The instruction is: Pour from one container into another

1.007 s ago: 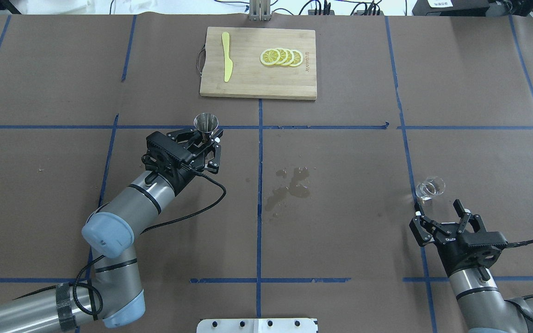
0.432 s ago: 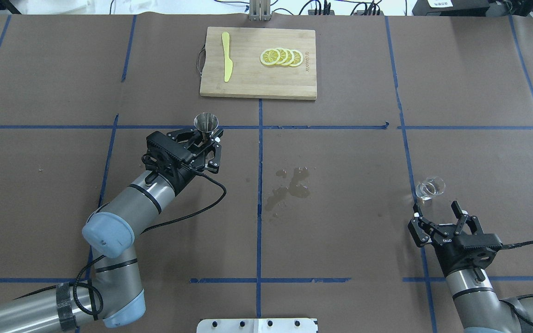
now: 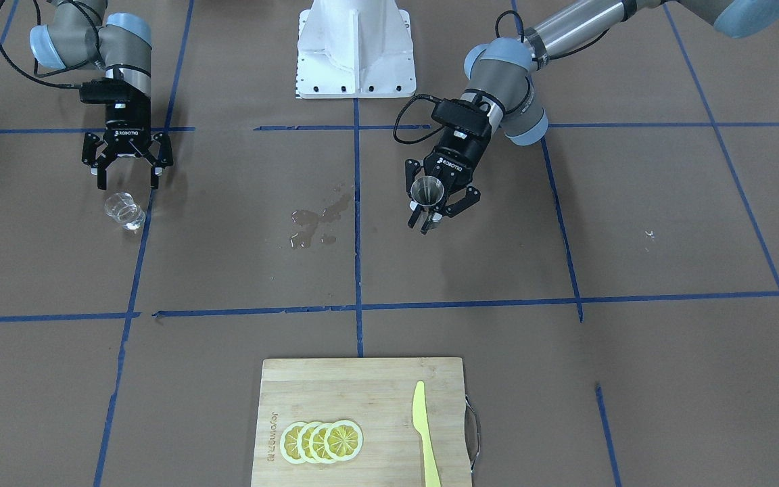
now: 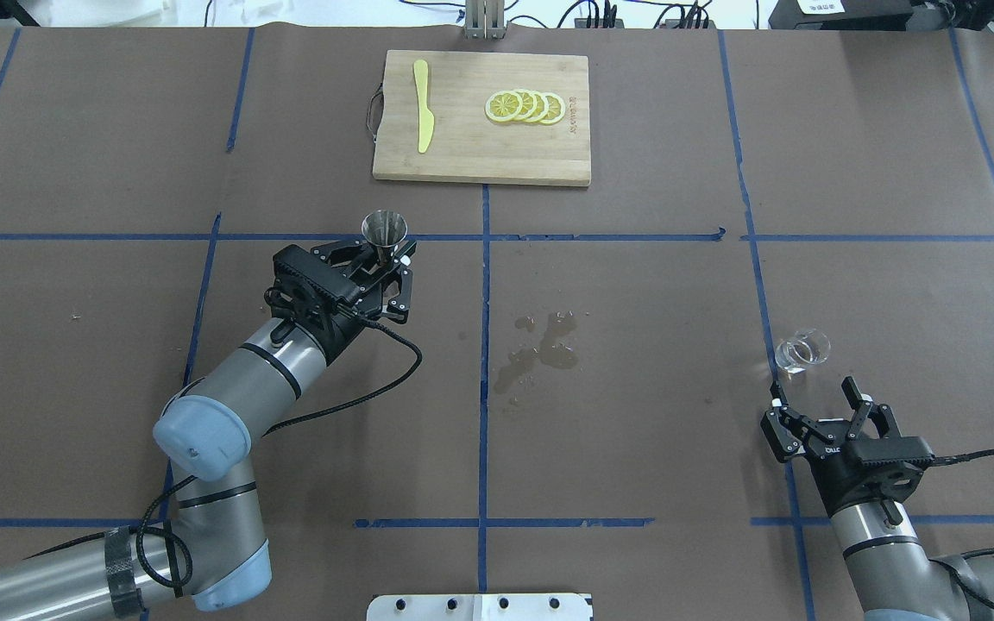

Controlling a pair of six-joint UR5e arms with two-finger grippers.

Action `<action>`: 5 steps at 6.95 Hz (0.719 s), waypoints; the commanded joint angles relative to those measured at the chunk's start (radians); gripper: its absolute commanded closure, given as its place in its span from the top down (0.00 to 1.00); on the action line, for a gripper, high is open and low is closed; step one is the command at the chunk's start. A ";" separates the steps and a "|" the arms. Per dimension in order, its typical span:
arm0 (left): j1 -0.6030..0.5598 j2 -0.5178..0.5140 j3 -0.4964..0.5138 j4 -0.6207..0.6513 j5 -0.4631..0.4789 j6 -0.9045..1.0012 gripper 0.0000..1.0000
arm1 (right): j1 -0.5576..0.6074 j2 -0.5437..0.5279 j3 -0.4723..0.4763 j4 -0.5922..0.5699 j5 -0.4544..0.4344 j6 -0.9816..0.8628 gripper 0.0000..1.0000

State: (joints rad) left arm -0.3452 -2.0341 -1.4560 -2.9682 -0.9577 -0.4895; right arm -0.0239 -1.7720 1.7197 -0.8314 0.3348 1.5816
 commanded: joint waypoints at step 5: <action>0.000 -0.002 0.005 0.000 0.002 0.000 0.00 | 0.065 0.057 -0.043 0.000 0.035 -0.012 0.98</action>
State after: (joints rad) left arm -0.3452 -2.0351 -1.4525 -2.9682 -0.9568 -0.4894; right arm 0.0288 -1.7162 1.6789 -0.8311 0.3671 1.5713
